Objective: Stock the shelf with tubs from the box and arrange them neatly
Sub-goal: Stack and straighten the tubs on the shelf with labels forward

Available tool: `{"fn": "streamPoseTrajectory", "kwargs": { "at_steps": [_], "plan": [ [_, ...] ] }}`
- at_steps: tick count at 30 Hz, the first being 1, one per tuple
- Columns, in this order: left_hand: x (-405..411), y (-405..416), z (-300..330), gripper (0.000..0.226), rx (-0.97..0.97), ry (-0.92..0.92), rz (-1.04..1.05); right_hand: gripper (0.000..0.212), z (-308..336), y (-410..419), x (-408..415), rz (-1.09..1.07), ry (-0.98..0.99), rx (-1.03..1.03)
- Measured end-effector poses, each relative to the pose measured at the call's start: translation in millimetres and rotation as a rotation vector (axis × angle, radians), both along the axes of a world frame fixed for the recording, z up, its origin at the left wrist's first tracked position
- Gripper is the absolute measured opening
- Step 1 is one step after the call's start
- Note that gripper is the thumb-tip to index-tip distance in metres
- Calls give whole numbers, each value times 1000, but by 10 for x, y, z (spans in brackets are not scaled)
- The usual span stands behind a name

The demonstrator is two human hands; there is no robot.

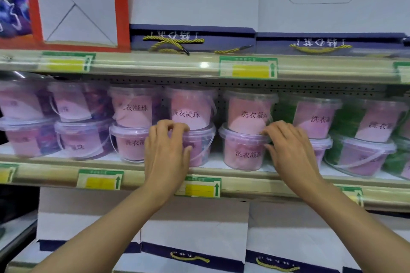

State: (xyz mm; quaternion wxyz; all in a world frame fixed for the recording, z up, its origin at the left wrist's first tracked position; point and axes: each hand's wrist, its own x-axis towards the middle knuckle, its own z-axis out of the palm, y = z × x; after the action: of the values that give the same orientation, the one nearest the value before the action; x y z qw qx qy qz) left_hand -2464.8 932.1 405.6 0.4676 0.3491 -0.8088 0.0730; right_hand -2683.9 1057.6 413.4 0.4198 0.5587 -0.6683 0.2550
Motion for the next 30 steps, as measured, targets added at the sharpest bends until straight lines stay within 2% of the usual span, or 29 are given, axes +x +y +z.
{"fn": "streamPoseTrajectory", "kwargs": {
  "at_steps": [5,12,16,19,24,30],
  "plan": [
    [-48,-31,26,30,43,73,-65,33,-3,15,2,-3,8,3],
    [-32,-27,50,27,64,82,-91,35,3,22,46,-23,-18,-6],
    [59,-21,49,35,44,59,-135,41,-1,39,296,-14,-68,-47],
    [241,-17,0,43,-4,34,-174,46,-34,-21,640,76,-37,-44],
    [750,-185,-117,50,-31,23,-88,52,-115,-296,1108,177,1,53],
    [1348,-600,-146,53,58,63,62,51,-64,-745,1545,223,26,7]
  ]
}}
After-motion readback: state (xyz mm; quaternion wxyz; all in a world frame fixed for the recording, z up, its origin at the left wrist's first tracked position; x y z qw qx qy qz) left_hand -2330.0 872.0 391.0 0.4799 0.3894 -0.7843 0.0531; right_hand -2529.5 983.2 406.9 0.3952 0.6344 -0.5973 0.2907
